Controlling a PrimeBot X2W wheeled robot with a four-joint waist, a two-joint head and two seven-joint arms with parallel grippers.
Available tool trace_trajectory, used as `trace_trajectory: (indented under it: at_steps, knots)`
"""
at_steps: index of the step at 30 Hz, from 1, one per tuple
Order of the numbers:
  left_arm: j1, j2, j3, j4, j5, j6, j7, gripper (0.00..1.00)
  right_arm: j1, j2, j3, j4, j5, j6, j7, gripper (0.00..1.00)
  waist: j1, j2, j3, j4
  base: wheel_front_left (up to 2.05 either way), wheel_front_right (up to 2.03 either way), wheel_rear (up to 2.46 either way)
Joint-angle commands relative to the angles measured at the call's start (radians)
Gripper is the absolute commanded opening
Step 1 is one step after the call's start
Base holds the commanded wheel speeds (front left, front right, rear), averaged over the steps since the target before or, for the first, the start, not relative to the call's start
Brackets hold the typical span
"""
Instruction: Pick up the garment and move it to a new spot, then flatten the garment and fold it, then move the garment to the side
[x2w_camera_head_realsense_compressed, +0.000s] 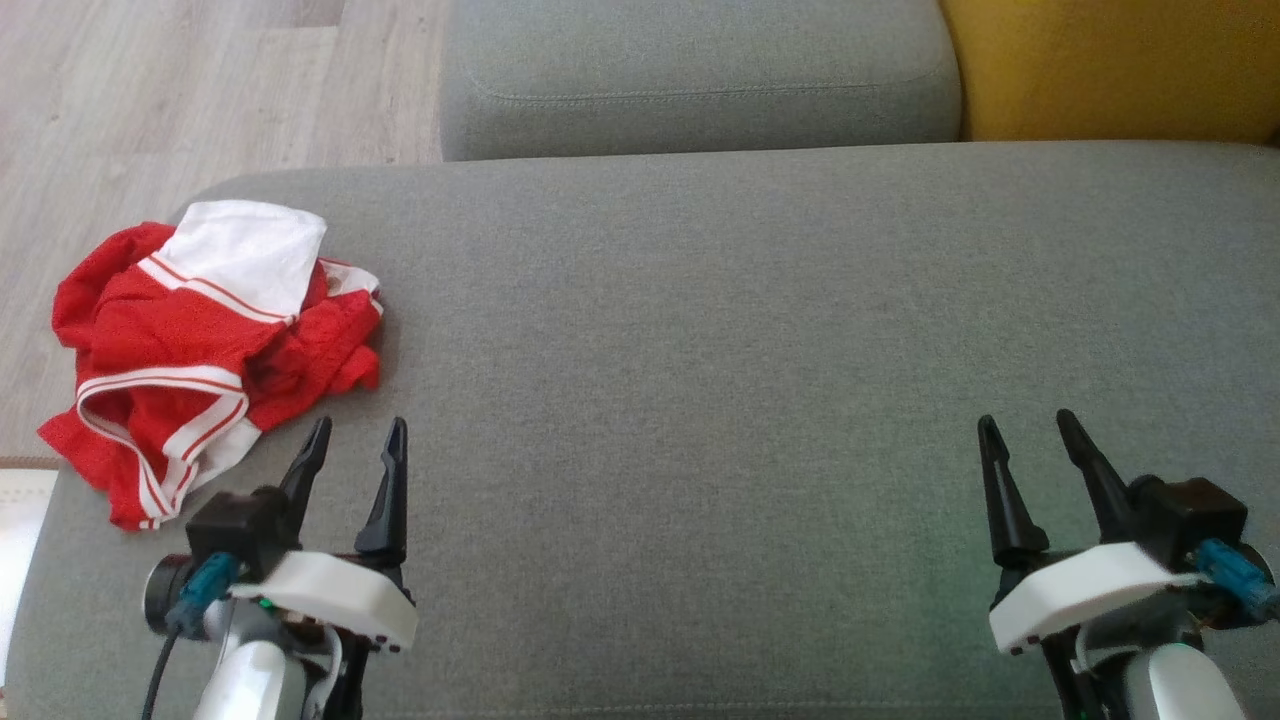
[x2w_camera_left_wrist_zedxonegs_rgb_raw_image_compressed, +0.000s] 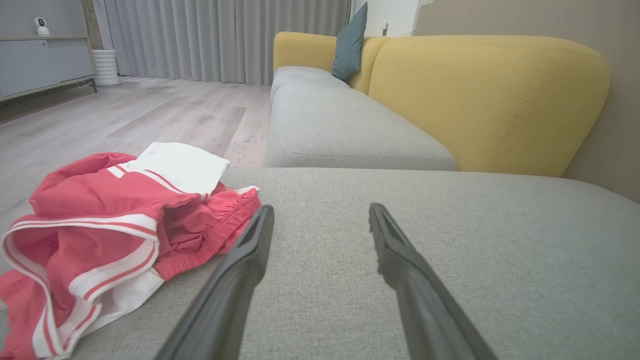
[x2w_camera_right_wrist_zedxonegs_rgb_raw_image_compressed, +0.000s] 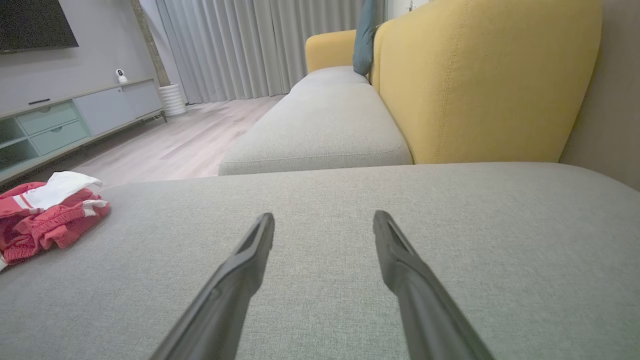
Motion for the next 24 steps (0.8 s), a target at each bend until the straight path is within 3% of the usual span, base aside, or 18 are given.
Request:
trace_trajectory:
  at_steps: [1,6,24]
  knots:
    - [-0.07,0.017,0.028,-0.029,0.028,0.004,-0.015,1.0,-0.014,-0.003,0.021,-0.045,-0.035,0.004,-0.015,1.0,0.0,0.0,0.0,0.001,0.0,0.0,0.0]
    - [-0.073,0.014,0.031,-0.016,0.063,0.004,-0.03,1.0,-0.01,0.001,0.014,-0.048,-0.081,0.004,-0.023,1.0,0.0,0.0,0.0,0.003,0.0,0.0,0.0]
    - [-0.085,0.013,0.036,0.02,0.046,0.016,-0.031,1.0,-0.015,0.006,-0.003,-0.034,-0.044,0.004,-0.03,1.0,0.0,0.0,0.006,0.007,0.0,0.0,0.0]
